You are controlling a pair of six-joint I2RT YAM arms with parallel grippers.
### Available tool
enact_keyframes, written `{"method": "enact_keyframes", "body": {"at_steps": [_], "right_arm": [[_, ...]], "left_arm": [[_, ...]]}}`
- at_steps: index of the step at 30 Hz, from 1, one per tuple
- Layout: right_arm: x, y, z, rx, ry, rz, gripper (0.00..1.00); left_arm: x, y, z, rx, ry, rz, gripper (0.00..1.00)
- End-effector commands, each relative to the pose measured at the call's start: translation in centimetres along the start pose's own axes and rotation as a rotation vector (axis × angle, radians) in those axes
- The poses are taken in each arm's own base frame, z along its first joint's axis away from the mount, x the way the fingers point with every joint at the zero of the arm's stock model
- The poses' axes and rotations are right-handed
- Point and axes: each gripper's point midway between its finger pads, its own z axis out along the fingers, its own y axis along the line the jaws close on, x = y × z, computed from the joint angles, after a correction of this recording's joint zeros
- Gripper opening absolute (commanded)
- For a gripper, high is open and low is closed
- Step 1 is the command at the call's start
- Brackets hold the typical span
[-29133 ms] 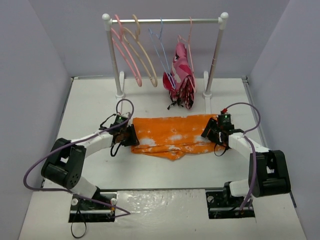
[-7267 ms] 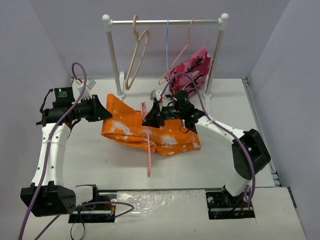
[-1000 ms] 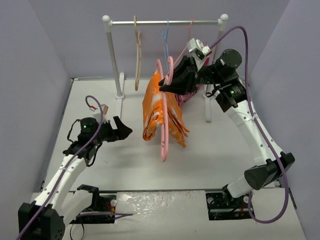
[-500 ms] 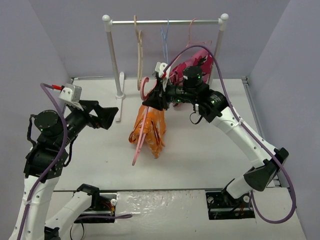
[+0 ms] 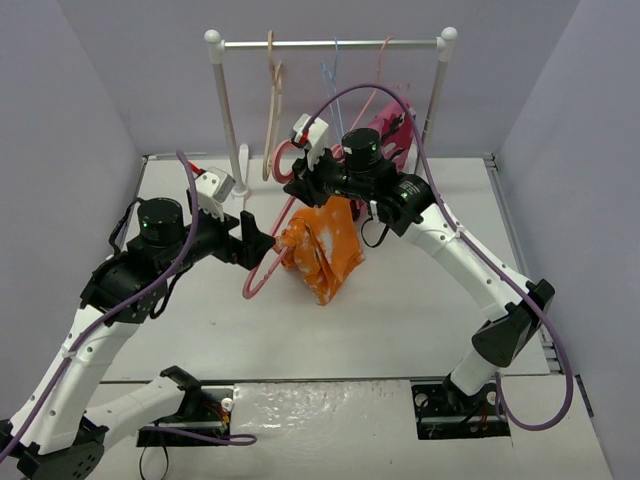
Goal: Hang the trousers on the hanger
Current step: Place the hanger at the clothesline.
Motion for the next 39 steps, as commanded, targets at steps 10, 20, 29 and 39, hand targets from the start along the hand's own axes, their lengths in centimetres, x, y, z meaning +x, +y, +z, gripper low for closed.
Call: {"method": "enact_keyframes", "body": {"at_steps": [10,20,29,39], "right_arm": [[-7.8,-1.5,-1.2,0.089,-0.212,-0.086,0.00],[-7.9,-1.3,-1.0,0.073,-0.216,-0.075,0.00],[-7.9,-1.2,-0.6,0.059,-0.216,-0.064,0.00],[-7.8,-0.6,-0.1,0.037,-0.213,-0.048,0.00]], "left_arm": [[-0.2,0.7,2.7,-0.085,0.033,0.121,0.85],[0.0,0.0,4.0,-0.037,0.029,0.124,0.33],[0.6,0.0,4.3,-0.040,0.046,0.130,0.41],[0.7,-0.1,4.3,-0.046,0.035,0.154,0.02]]}}
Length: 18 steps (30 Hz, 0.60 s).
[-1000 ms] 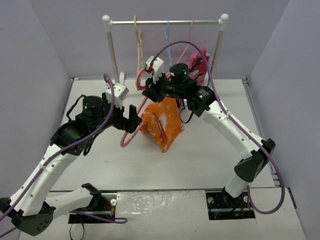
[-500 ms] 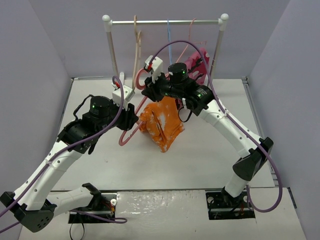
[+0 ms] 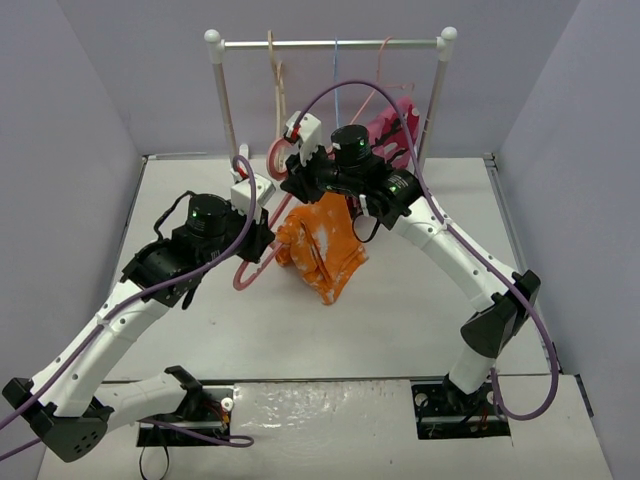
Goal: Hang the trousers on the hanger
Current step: Place the hanger at the clothesline.
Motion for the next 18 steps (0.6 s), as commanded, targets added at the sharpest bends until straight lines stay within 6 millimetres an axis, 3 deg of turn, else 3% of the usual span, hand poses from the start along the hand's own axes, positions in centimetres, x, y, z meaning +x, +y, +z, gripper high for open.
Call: {"method": "enact_keyframes", "body": {"at_steps": [1,3,6,13,15,18], "right_arm": [[-8.6,0.7,-2.4,-0.007,-0.256,-0.075,0.00],[-8.8,1.4,-2.5,-0.022,-0.262,-0.073,0.00],[-9.0,2.0,-2.9,-0.036,-0.267,-0.060,0.03],[-10.1,2.2,-4.6,-0.011,-0.297,-0.020,0.54],[-10.5,2.1,-5.4,0.000,-0.308,-0.015,0.65],[-10.7,1.7,-6.2,0.034,-0.317,-0.013,0.73]], "left_arm": [[-2.5,-0.2,-0.7,0.000,-0.100,0.025,0.00],[-2.6,0.1,-1.3,-0.014,-0.103,0.028,0.00],[-3.4,0.4,-3.7,-0.039,-0.123,0.042,0.00],[-4.7,0.1,-8.7,-0.035,-0.140,0.045,0.00],[-4.5,0.4,-9.8,-0.058,-0.143,0.029,0.00],[-3.8,1.0,-10.8,-0.094,-0.142,0.006,0.00]]}}
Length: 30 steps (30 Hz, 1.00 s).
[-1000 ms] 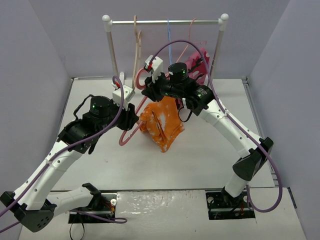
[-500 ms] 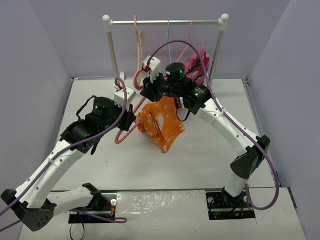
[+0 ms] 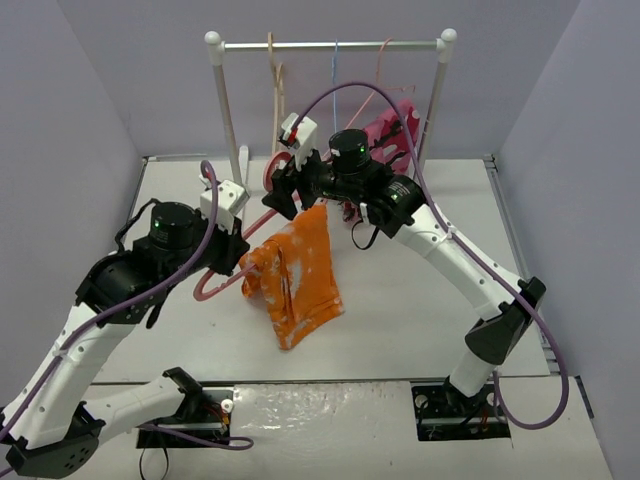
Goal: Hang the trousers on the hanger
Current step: Place the hanger at the clothesline.
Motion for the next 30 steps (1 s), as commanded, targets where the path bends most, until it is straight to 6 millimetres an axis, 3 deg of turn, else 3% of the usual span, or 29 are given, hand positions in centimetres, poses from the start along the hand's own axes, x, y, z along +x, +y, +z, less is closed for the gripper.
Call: {"method": "enact_keyframes", "body": {"at_steps": [1,6,8,14,19,24,30], "right_arm": [[-8.7,-0.9,-5.2,0.106,-0.254,-0.056,0.74],[-8.8,-1.7,-7.0,0.175,-0.266,-0.067,0.82],[-9.4,-1.7,-7.7,0.182,-0.284,-0.071,0.98],[-11.4,-0.2,-9.4,0.129,-0.341,-0.090,1.00],[-9.6,-2.0,-10.6,0.220,-0.311,-0.088,1.00],[-7.8,-3.0,-11.5,0.245,-0.285,-0.052,1.00],[-5.8,-3.5,-12.5,0.264,-0.262,-0.017,1.00]], "left_arm": [[-3.2,0.8,-4.4,-0.051,-0.169,-0.024,0.00],[-2.6,1.6,-5.7,-0.096,-0.186,-0.055,0.00],[-2.4,1.9,-5.9,-0.112,-0.180,-0.056,0.00],[-2.1,3.1,-6.1,-0.180,-0.187,-0.088,0.00],[-2.3,5.9,-7.8,-0.349,-0.209,-0.120,0.00],[-3.2,7.4,-8.4,-0.441,-0.181,-0.106,0.00],[-7.2,7.1,-6.1,-0.428,-0.260,-0.087,0.00]]}}
